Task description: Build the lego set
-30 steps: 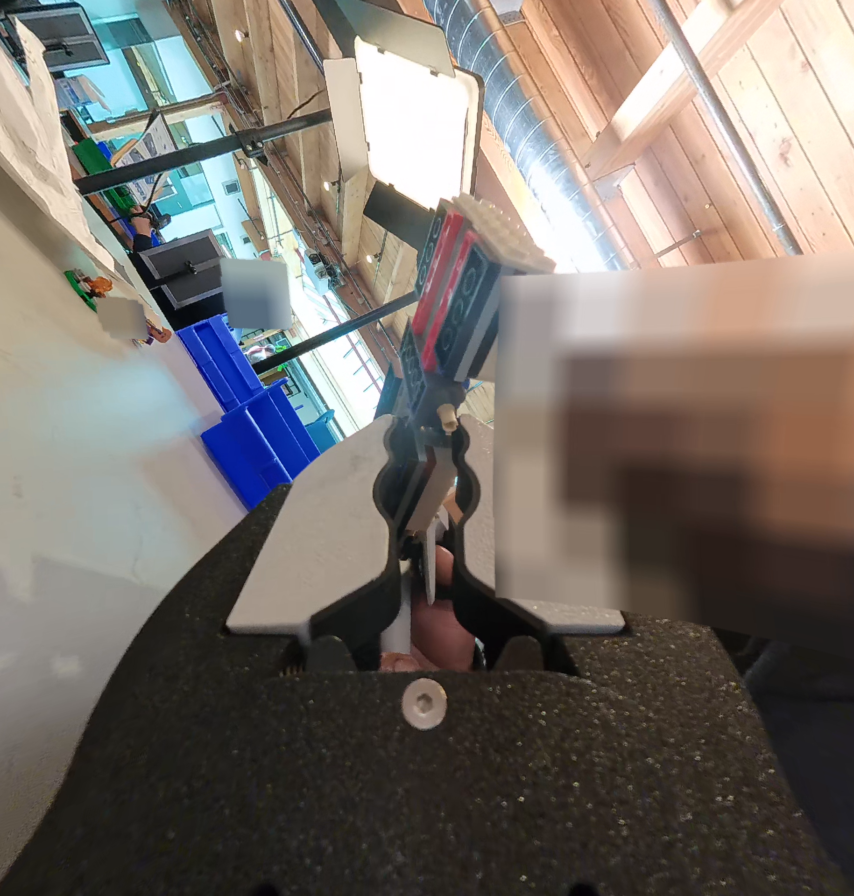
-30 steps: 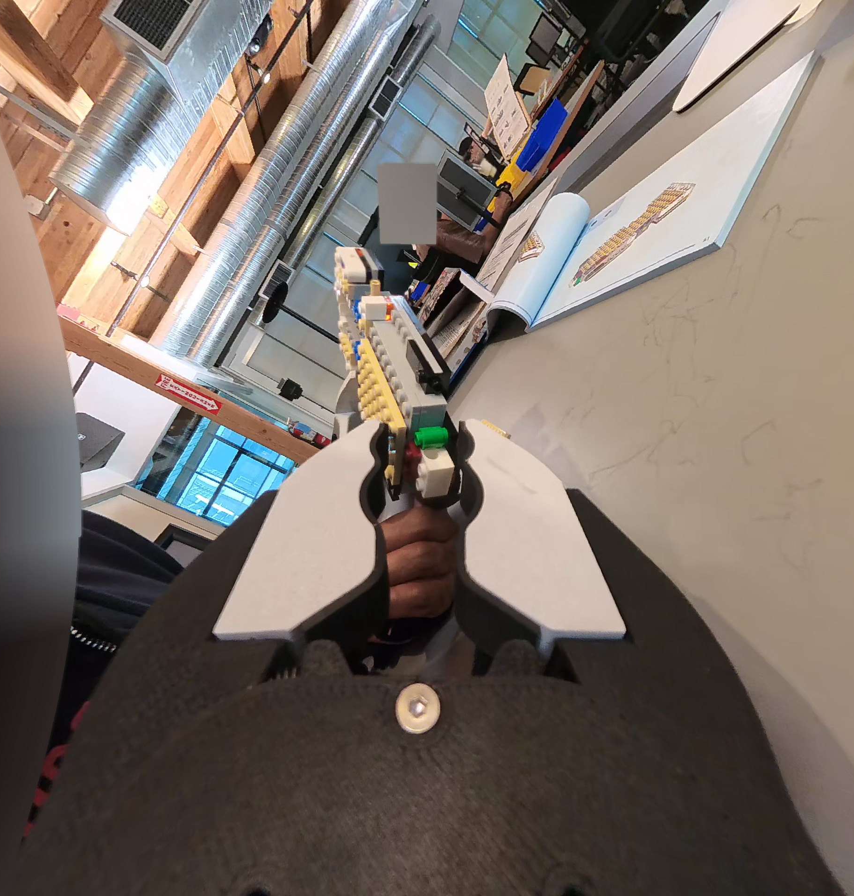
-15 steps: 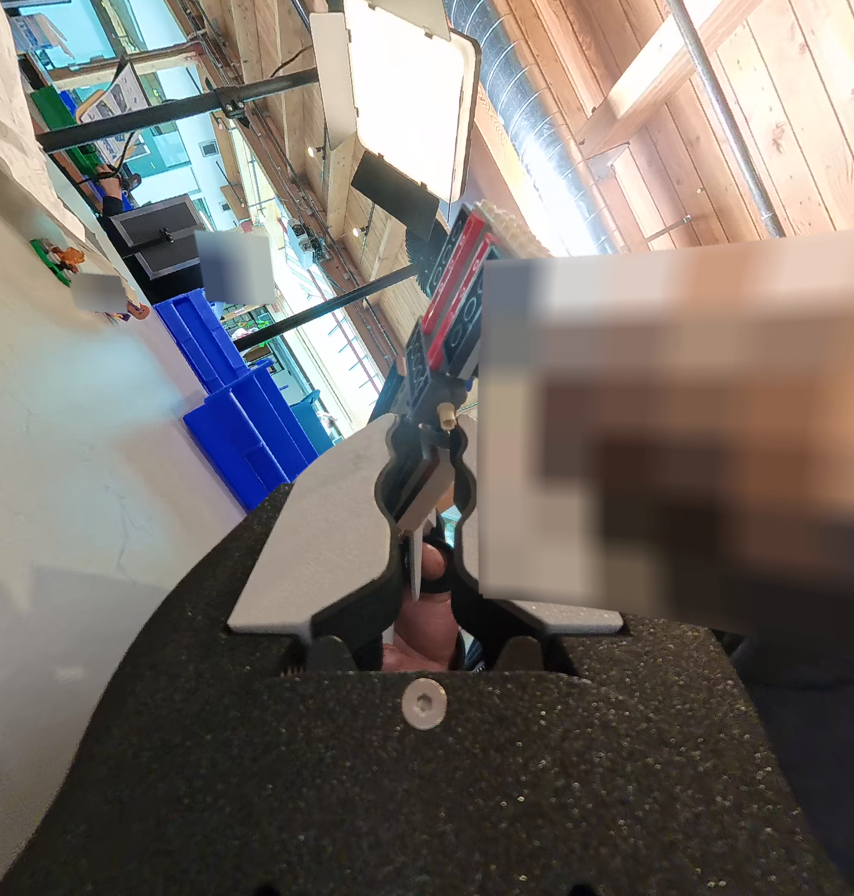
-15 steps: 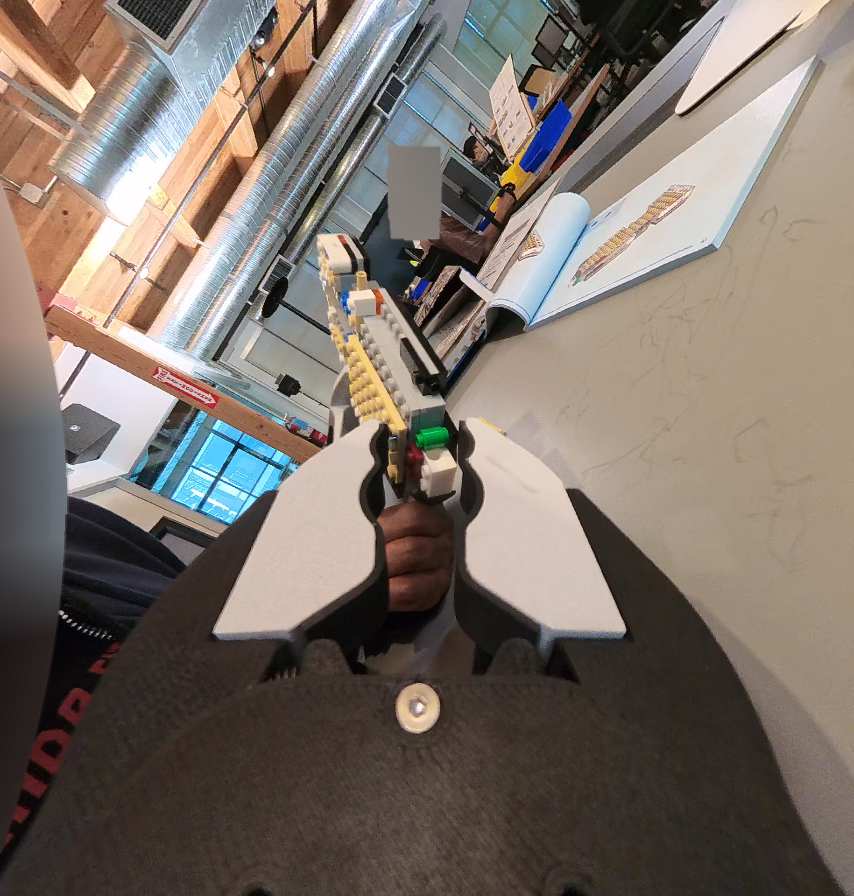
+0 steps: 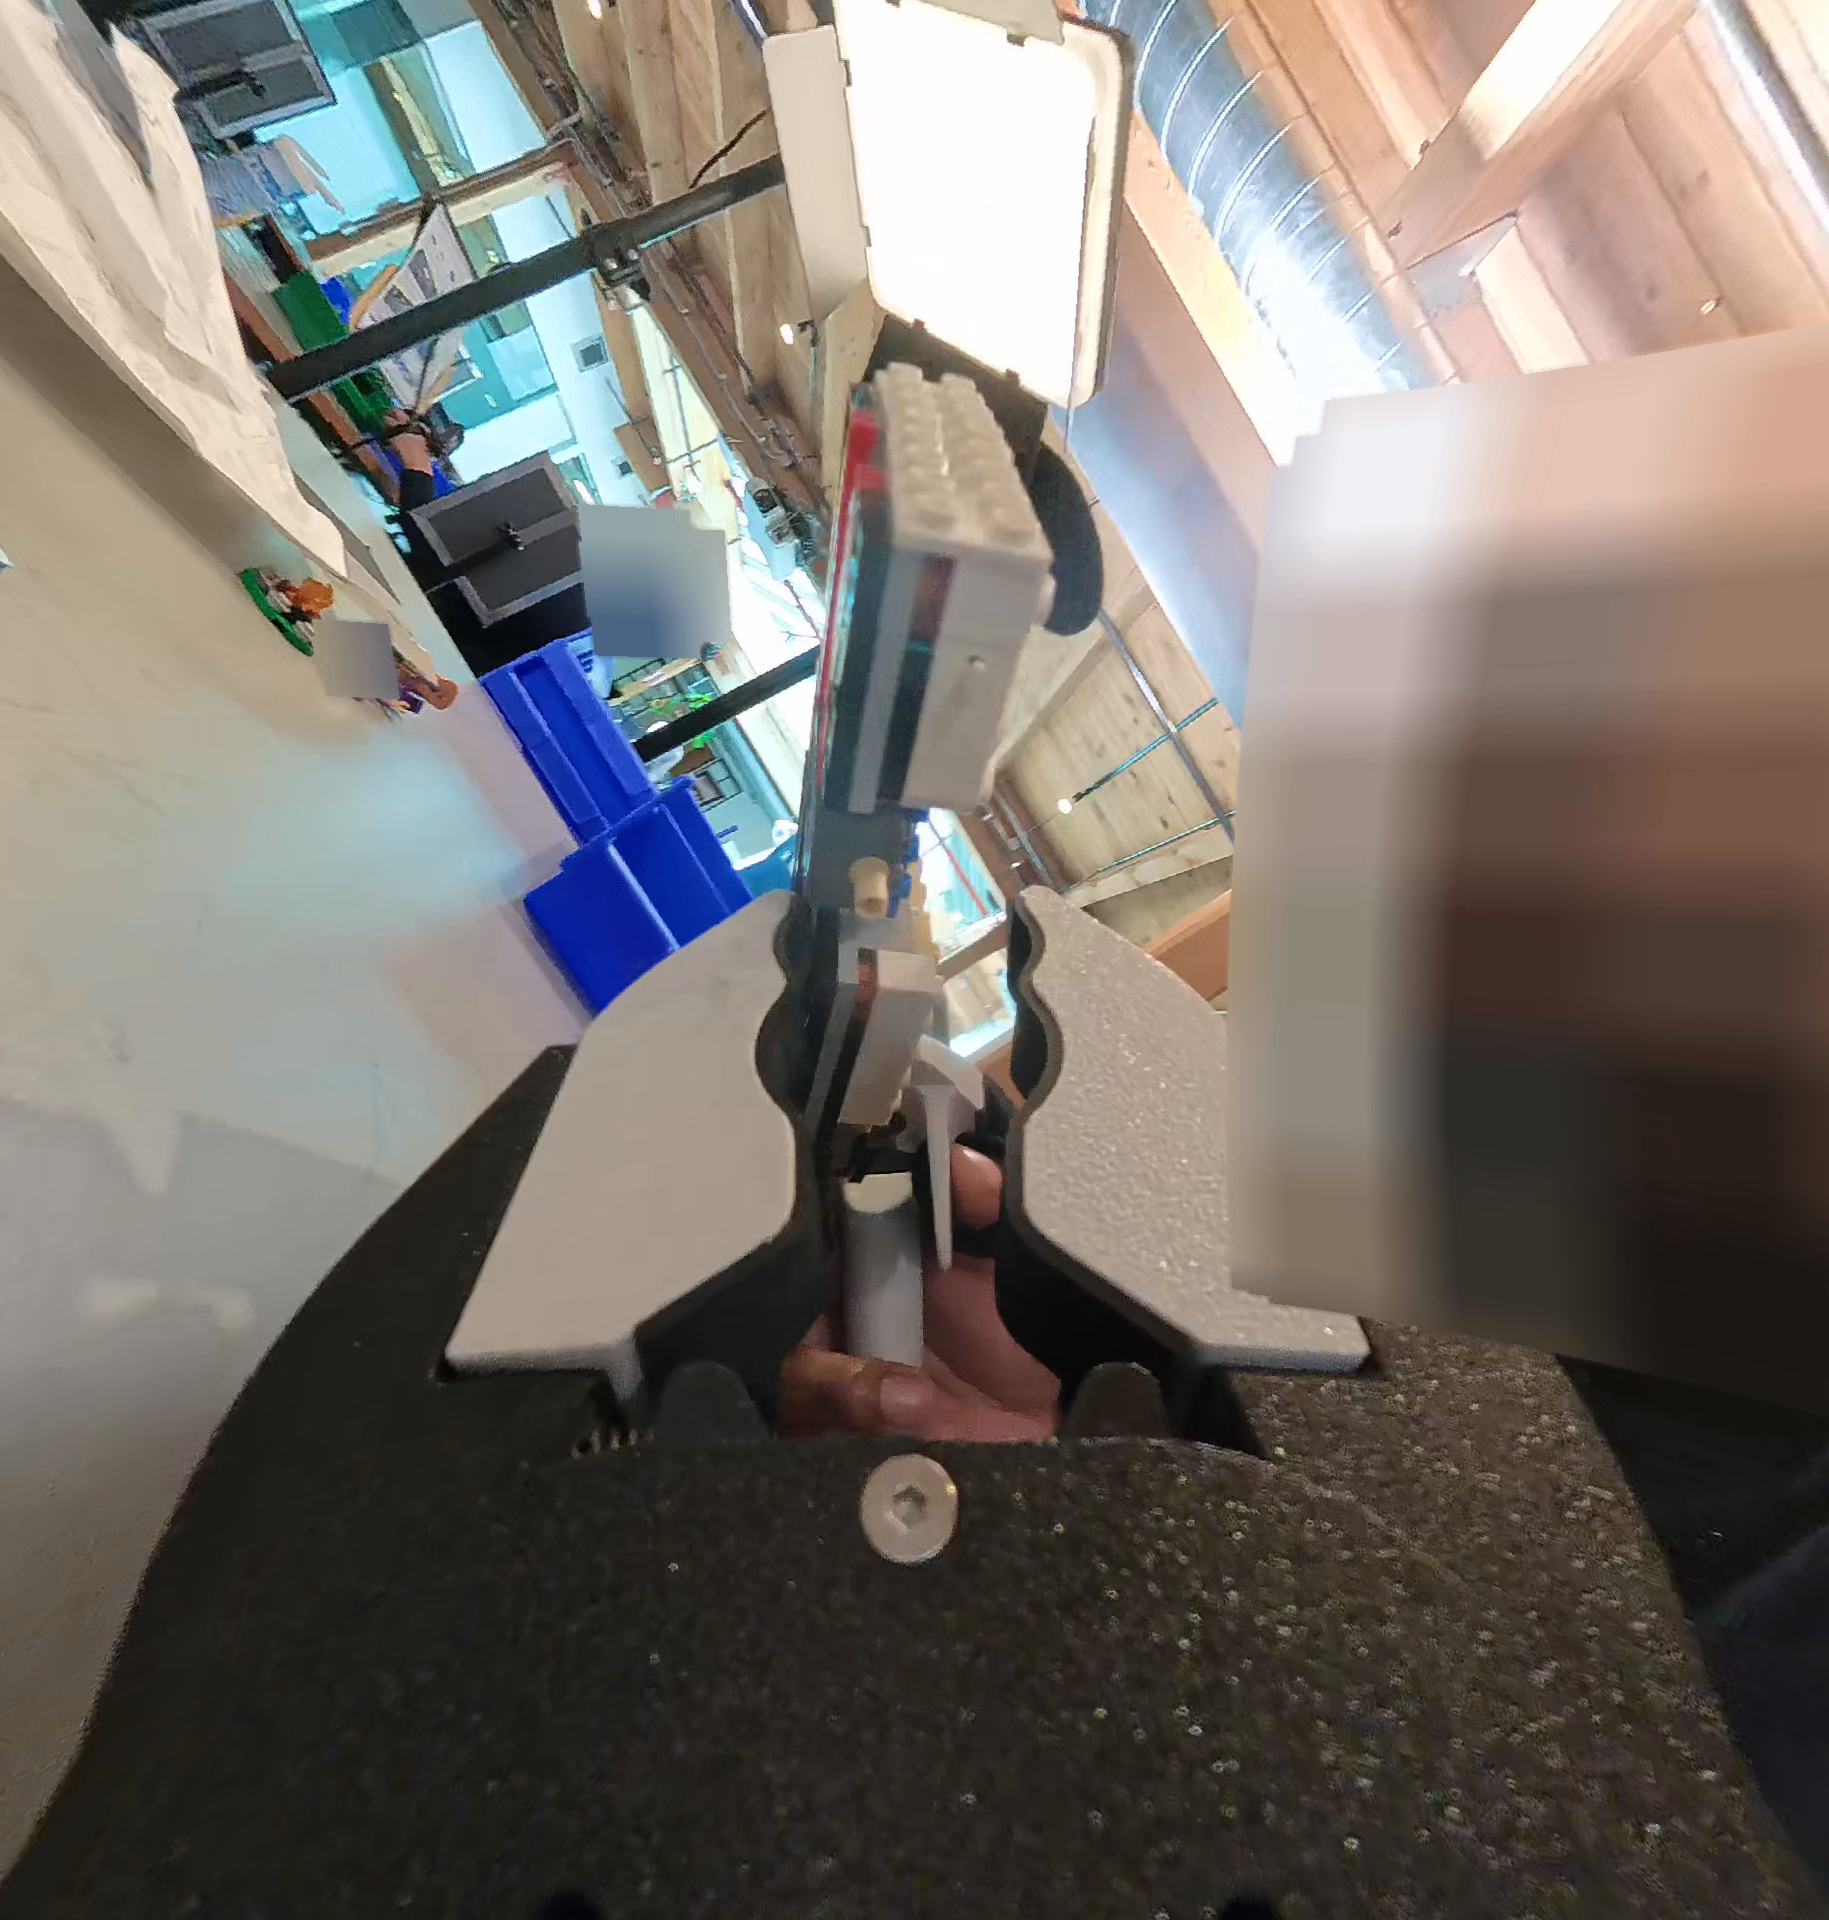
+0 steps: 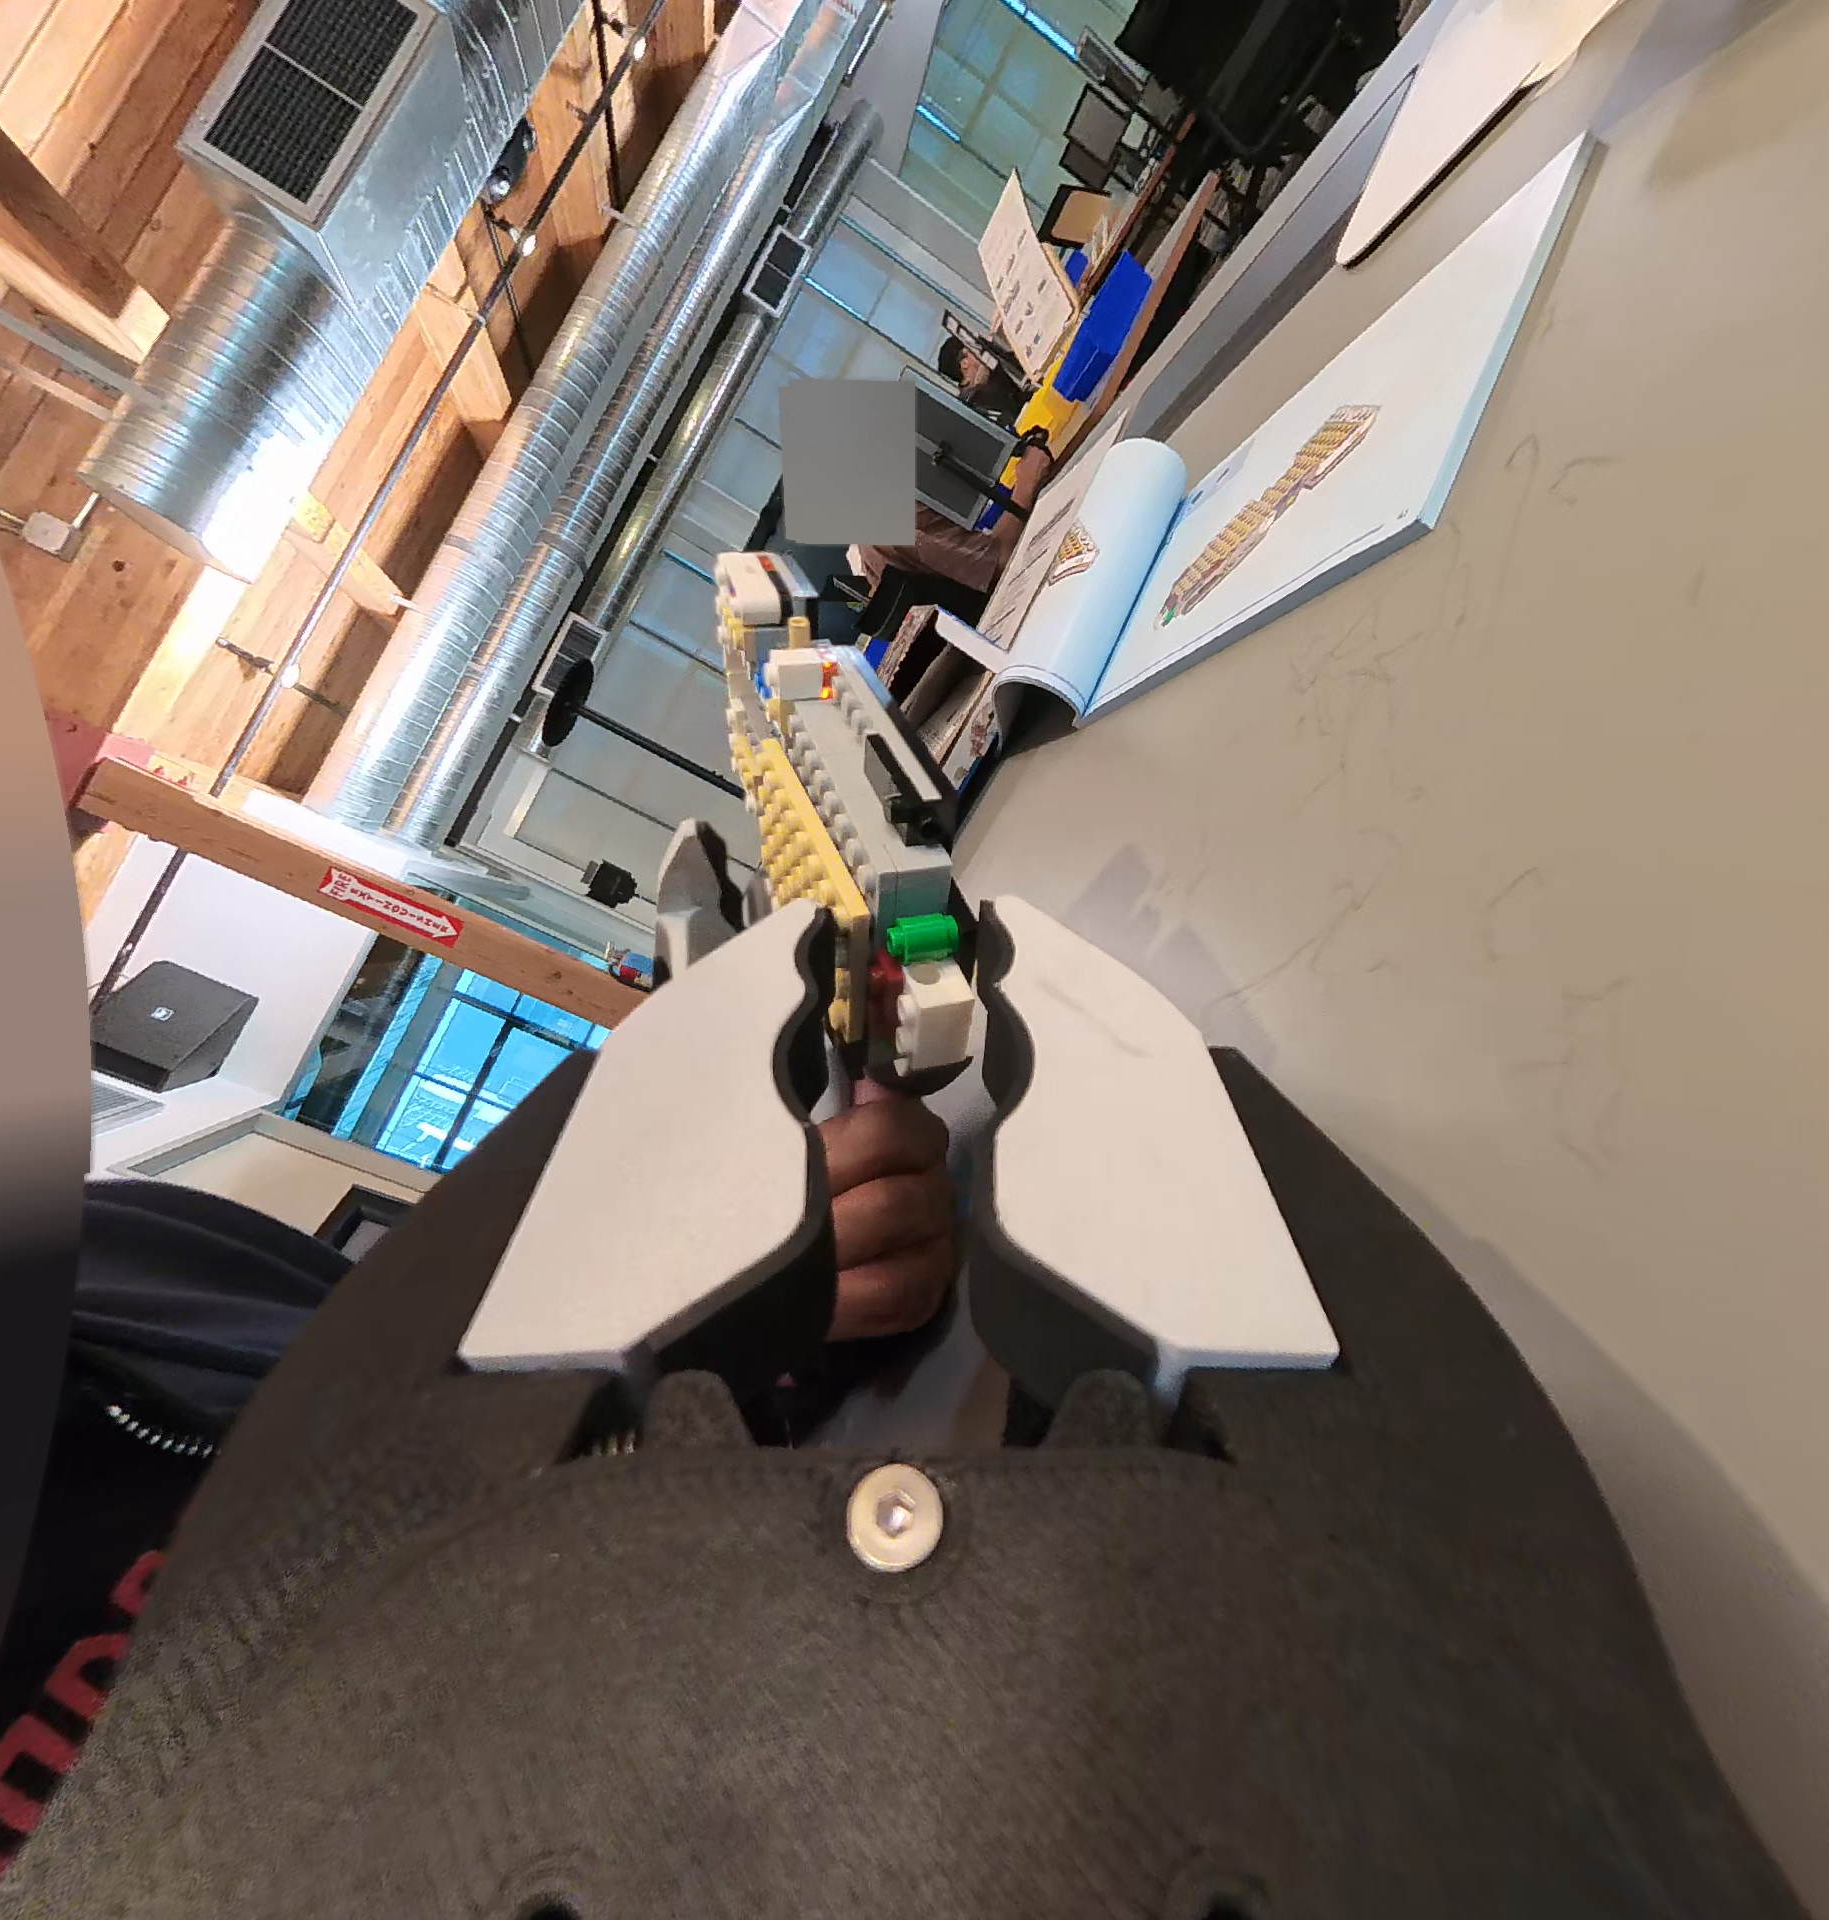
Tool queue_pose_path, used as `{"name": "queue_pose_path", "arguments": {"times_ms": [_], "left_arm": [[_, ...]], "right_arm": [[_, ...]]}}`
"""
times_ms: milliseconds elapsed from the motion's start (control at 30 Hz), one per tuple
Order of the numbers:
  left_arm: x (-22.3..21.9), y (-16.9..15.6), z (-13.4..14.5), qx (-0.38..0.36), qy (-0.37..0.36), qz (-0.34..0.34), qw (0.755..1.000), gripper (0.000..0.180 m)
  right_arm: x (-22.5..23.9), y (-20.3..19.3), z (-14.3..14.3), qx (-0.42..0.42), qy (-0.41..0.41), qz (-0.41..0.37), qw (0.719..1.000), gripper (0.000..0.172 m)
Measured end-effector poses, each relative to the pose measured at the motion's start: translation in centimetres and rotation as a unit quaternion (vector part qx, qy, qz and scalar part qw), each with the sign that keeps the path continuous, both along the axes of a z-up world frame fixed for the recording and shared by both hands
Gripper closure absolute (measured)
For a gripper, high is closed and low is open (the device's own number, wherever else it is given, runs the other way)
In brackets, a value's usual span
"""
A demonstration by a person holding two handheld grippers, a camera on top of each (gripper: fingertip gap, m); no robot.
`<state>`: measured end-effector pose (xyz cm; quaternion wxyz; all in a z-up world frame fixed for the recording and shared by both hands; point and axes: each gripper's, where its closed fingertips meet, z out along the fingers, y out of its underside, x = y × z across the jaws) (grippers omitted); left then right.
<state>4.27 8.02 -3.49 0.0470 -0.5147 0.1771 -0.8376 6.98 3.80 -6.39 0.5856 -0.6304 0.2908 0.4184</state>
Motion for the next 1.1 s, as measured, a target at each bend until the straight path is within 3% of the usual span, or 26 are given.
{"name": "queue_pose_path", "arguments": {"times_ms": [100, 200, 933, 1100], "left_arm": [[0.37, -0.63, -0.47, 0.052, 0.033, 0.016, 0.998, 0.143], [0.46, -0.92, -0.93, 0.083, 0.059, 0.018, 0.995, 0.156], [0.36, -0.49, -0.97, 0.061, 0.063, 0.009, 0.996, 0.157], [0.27, -0.15, -0.92, 0.046, 0.057, 0.013, 0.997, 0.157]], "right_arm": [[-0.03, 0.06, -0.07, -0.004, -0.003, -0.007, 1.000, 0.146], [0.02, 0.02, 0.24, 0.001, -0.002, -0.013, 1.000, 0.146], [-0.14, 0.41, 0.62, 0.007, -0.010, -0.012, 1.000, 0.145], [-0.38, 0.68, 0.63, 0.010, 0.004, 0.003, 1.000, 0.138]]}}
